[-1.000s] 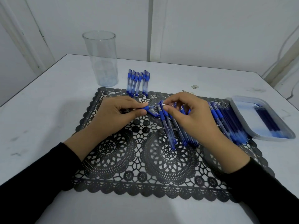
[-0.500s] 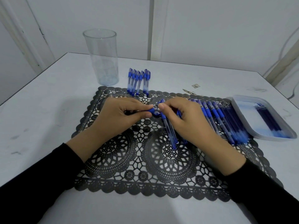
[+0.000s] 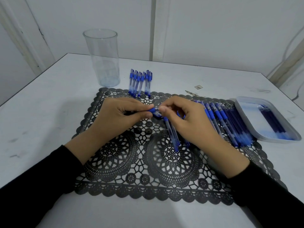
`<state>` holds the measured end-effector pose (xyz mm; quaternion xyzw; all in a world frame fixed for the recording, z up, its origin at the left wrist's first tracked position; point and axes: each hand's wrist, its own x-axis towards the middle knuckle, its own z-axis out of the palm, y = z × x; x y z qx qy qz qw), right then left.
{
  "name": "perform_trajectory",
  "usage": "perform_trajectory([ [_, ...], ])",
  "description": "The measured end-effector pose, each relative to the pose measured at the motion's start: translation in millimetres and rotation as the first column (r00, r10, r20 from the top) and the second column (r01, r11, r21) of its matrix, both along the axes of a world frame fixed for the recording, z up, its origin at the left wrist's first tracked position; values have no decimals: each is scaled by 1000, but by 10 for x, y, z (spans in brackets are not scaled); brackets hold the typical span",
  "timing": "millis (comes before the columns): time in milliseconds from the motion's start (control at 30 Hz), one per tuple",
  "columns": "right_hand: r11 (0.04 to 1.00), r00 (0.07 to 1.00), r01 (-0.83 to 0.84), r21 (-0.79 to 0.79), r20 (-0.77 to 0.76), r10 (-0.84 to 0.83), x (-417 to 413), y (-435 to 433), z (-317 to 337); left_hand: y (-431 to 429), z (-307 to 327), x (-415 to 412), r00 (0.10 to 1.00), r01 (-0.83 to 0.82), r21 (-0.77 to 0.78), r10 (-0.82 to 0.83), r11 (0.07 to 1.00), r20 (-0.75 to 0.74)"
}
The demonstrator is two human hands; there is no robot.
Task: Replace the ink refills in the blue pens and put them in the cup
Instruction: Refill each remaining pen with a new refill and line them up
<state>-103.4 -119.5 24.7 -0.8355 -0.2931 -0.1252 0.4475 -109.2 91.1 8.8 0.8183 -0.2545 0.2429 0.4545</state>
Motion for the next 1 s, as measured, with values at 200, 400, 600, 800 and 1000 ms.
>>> perform_trajectory([
  [200, 999, 999, -29, 16, 30, 28, 14, -1, -33, 7, 0, 14, 1000, -8, 6, 8, 1000, 4],
  [400, 1000, 1000, -10, 21, 13, 9, 19, 8, -56, 13, -9, 13, 1000, 1, 20, -1, 1000, 8],
  [600, 1000, 1000, -4, 11, 5, 4, 17, 24, -48, 27, -9, 22, 1000, 5, 15, -5, 1000, 5],
  [800, 999, 999, -19, 50, -29, 20, 2, 35, -47, 28, -7, 26, 1000, -2, 27, 1, 1000, 25],
  [1000, 997, 996, 5, 79, -90, 2, -2, 31, -45, 32, 2, 22, 1000, -7, 30, 6, 1000, 16],
])
